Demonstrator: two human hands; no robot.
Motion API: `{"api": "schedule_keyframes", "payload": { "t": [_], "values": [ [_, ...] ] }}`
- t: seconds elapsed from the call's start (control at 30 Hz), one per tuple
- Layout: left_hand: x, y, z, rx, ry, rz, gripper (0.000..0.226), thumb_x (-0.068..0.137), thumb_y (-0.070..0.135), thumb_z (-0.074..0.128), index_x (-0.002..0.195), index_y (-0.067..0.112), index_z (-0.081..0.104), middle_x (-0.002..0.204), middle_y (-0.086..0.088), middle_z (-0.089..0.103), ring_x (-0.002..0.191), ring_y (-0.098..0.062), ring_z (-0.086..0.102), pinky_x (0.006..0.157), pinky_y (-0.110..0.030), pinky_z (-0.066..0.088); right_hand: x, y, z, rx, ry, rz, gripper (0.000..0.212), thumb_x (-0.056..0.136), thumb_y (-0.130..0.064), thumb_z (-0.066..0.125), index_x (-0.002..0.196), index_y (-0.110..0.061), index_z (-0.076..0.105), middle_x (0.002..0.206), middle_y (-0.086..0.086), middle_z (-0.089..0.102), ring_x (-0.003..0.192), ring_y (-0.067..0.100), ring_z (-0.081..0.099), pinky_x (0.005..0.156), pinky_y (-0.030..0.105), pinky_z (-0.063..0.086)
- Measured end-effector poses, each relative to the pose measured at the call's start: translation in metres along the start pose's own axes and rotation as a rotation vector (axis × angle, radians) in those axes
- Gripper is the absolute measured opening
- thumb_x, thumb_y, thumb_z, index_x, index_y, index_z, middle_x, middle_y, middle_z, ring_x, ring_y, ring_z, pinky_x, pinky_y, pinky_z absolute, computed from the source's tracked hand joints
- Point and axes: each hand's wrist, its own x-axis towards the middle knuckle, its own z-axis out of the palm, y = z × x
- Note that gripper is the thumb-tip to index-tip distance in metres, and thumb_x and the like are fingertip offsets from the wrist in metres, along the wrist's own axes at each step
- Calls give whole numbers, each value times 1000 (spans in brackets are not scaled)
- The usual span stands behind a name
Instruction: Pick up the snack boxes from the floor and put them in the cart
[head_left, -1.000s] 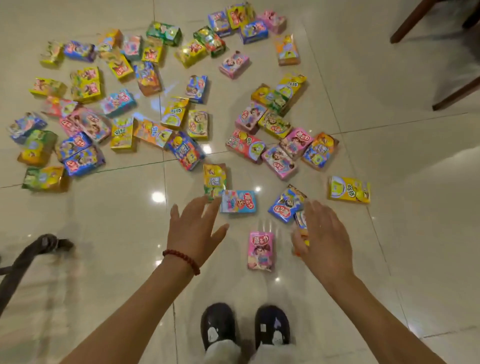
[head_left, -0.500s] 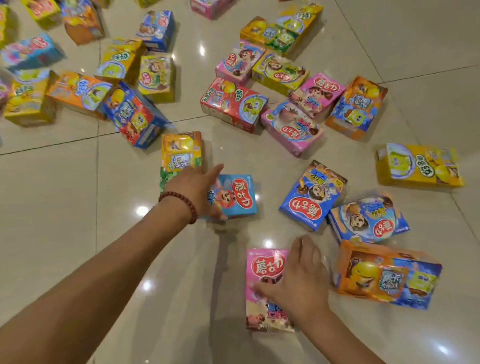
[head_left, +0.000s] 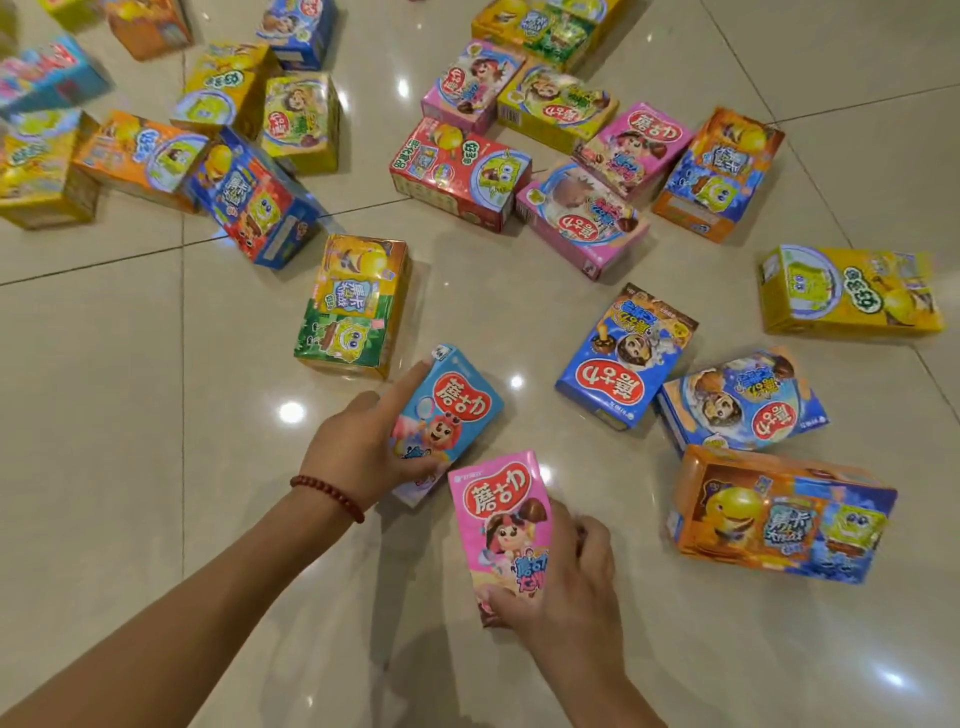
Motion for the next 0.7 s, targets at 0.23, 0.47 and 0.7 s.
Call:
{"api": "schedule_keyframes", "payload": {
  "t": [0.23,0.47,0.7],
  "values": [
    [-23,-15,13,-289,80,-71,103,60,46,84,141,52,20,114,11,62,90,-5,64,72,-21,54,5,6,2,15,-18,31,104,67,-60,73,147,-30,14,127,-3,32,119,12,35,99,24,40],
    [-84,-22,45,-585,197,-203,88,53,44,85,124,57,34,99,34,62,84,7,64,71,-19,53,-2,9,18,220,123,-1,98,50,-67,57,134,-19,46,115,-7,30,110,15,38,94,37,45],
    [-85,-2,64,-811,318,-268,84,58,34,84,131,27,43,101,21,63,81,15,62,56,-5,47,-10,-2,26,532,57,-76,94,72,-26,83,132,-55,16,117,-21,31,111,-2,50,76,10,51]
  ]
}}
